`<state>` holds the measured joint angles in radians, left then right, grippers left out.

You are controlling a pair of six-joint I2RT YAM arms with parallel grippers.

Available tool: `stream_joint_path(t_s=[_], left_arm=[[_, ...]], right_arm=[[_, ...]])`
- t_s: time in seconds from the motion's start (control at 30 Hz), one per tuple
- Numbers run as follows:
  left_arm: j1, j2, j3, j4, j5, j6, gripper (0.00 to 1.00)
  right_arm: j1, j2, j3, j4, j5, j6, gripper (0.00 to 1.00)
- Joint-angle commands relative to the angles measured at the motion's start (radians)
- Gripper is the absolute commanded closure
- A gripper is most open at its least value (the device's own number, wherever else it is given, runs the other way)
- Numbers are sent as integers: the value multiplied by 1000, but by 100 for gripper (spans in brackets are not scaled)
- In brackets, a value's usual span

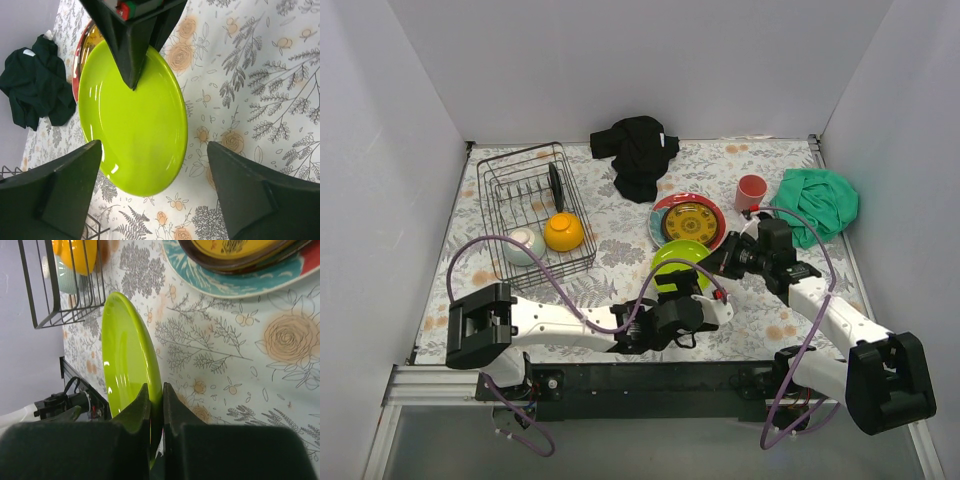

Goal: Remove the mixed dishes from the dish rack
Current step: Pick up the plate from the dish rack, then place the plate at the center of the board.

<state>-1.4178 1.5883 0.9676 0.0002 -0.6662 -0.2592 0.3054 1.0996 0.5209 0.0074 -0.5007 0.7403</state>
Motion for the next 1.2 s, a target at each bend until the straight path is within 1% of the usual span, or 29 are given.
stream_joint_path(t_s=[0.0, 0.03, 0.07, 0.13, 0.23, 0.27, 0.33, 0.37, 0.43, 0.47, 0.5, 0.53, 0.57, 0.63, 0.67, 0.73, 0.77, 0.83, 0.87, 0.97, 1.17], left_arm=[[28, -108, -7, 6, 16, -78, 8], [31, -131, -6, -27, 19, -86, 3], [43, -143, -4, -35, 25, -110, 2], [62, -171, 0, -83, 65, -147, 2], [126, -235, 8, -147, 148, -244, 2], [170, -273, 5, -158, 161, -267, 2], [216, -312, 0, -175, 197, -343, 2], [268, -355, -13, -174, 204, -369, 2], [324, -393, -30, -164, 227, -431, 2], [380, -408, -41, -160, 238, -446, 2], [408, -441, -59, -146, 244, -460, 2], [439, -450, -66, -143, 260, -491, 2], [495, -459, -67, -143, 267, -505, 2], [555, -470, -50, -167, 280, -538, 2], [615, -478, -49, -169, 284, -570, 2], [680, -487, -53, -175, 292, -600, 2], [747, -488, -53, -183, 304, -642, 2], [808, -493, -58, -193, 315, -682, 2], [862, -493, -59, -195, 324, -699, 2], [928, -488, -63, -195, 341, -736, 2], [961, -487, -61, -195, 327, -741, 2]], right_arm=[[-25, 0, 100, 42, 40, -28, 99], [-28, 9, 109, 43, 48, -30, 99], [-34, 13, 119, 42, 57, -33, 99], [-40, 22, 142, 42, 94, -39, 99], [-55, 37, 174, 42, 154, -56, 99], [-64, 43, 183, 42, 168, -61, 99], [-74, 72, 208, 43, 200, -70, 99], [-80, 83, 215, 43, 221, -71, 99], [-86, 121, 237, 45, 238, -78, 99], [-86, 137, 257, 45, 243, -79, 99], [-88, 150, 269, 45, 254, -81, 99], [-89, 179, 278, 48, 260, -85, 99], [-92, 195, 301, 49, 263, -88, 99], [-95, 241, 321, 49, 275, -93, 99], [-98, 255, 332, 49, 275, -93, 99], [-103, 298, 366, 51, 274, -93, 99], [-107, 312, 376, 57, 272, -94, 99], [-109, 356, 409, 59, 272, -96, 99], [-111, 370, 418, 59, 271, -94, 99], [-114, 433, 455, 66, 269, -94, 99], [-123, 531, 502, 72, 235, -91, 98]])
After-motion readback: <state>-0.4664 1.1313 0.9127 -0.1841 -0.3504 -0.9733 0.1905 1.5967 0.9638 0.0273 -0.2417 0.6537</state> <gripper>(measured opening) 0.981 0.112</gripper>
